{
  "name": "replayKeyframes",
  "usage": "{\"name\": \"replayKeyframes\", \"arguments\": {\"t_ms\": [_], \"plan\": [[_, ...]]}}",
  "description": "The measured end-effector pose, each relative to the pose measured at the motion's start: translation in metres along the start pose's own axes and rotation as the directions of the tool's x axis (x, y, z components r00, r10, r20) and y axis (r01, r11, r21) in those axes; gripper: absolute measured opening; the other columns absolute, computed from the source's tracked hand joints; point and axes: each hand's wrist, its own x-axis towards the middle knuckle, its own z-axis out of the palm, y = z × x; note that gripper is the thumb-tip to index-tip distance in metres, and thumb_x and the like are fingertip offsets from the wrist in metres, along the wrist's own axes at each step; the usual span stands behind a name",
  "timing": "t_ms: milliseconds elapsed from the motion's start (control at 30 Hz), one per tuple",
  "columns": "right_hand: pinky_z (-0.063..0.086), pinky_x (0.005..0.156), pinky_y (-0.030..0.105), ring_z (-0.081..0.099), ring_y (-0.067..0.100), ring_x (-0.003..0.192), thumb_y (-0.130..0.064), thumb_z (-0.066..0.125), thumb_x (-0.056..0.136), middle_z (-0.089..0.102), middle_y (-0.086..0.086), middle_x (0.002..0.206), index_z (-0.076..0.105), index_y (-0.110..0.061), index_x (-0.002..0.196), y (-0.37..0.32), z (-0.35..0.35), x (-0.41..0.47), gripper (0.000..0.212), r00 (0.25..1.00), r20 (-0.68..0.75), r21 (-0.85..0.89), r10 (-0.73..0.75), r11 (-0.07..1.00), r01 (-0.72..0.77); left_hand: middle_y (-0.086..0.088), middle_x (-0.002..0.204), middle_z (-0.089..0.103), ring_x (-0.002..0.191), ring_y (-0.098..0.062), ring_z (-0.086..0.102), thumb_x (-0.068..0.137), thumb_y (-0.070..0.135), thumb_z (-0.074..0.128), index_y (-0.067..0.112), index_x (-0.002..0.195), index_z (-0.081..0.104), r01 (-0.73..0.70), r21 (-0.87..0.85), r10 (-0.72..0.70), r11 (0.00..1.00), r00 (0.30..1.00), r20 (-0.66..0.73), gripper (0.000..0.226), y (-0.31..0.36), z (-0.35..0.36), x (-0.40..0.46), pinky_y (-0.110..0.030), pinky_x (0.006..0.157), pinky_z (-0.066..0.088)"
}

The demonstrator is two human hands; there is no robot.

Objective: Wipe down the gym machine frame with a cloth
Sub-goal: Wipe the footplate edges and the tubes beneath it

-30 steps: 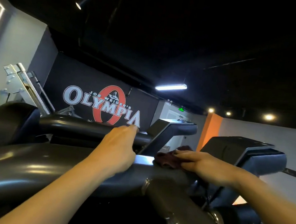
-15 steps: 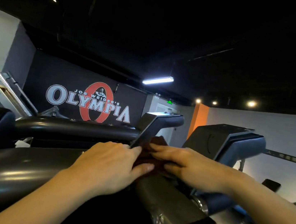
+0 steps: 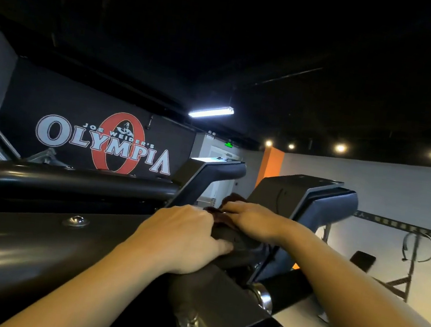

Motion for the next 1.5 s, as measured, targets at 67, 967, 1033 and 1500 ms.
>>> {"name": "replayKeyframes", "arguments": {"t_ms": [67, 967, 1033, 1500], "plan": [[0.037, 0.1, 0.032, 0.05, 0.018, 0.117, -0.037, 0.042, 0.102, 0.055, -0.001, 0.128, 0.058, -0.031, 0.124, 0.003, -0.004, -0.007, 0.028, 1.0, -0.001, 0.03, -0.029, 0.999, 0.029, 0.002, 0.105, 0.053, 0.099, -0.022, 0.054, 0.09, 0.067, 0.041, 0.024, 0.088, 0.046, -0.015, 0.024, 0.015, 1.0, 1.0, 0.002, 0.043, -0.001, 0.0, -0.001, -0.034, 0.075, 0.036], [0.035, 0.083, 0.023, 0.044, 0.009, 0.095, -0.02, 0.069, 0.086, 0.043, -0.01, 0.099, 0.057, -0.025, 0.101, -0.024, -0.005, -0.055, 0.02, 0.909, -0.218, -0.184, -0.355, 0.93, 0.319, -0.01, 0.121, 0.063, 0.113, -0.025, 0.058, 0.08, -0.008, 0.041, 0.008, 0.121, 0.061, 0.051, -0.463, -0.172, 0.885, 0.96, -0.223, 0.049, -0.022, 0.0, 0.009, -0.04, 0.098, 0.047], [0.037, 0.083, 0.024, 0.045, 0.01, 0.097, -0.02, 0.072, 0.084, 0.045, -0.007, 0.103, 0.059, -0.023, 0.101, -0.042, 0.0, -0.056, 0.022, 0.878, -0.214, -0.177, -0.428, 0.901, 0.396, -0.012, 0.106, 0.064, 0.102, -0.03, 0.057, 0.079, -0.002, 0.043, 0.008, 0.102, 0.063, 0.037, -0.296, -0.113, 0.954, 0.963, -0.244, 0.032, -0.019, 0.002, 0.007, -0.045, 0.087, 0.047], [0.038, 0.08, 0.027, 0.044, 0.013, 0.095, -0.006, 0.067, 0.079, 0.045, -0.007, 0.098, 0.059, -0.021, 0.086, -0.027, -0.004, -0.061, 0.019, 0.932, -0.224, -0.247, -0.285, 0.942, 0.229, -0.013, 0.113, 0.063, 0.105, -0.033, 0.056, 0.088, 0.006, 0.047, 0.007, 0.11, 0.062, -0.002, -0.018, -0.002, 1.0, 0.979, -0.203, 0.027, -0.012, 0.006, 0.007, -0.042, 0.085, 0.046]]}}
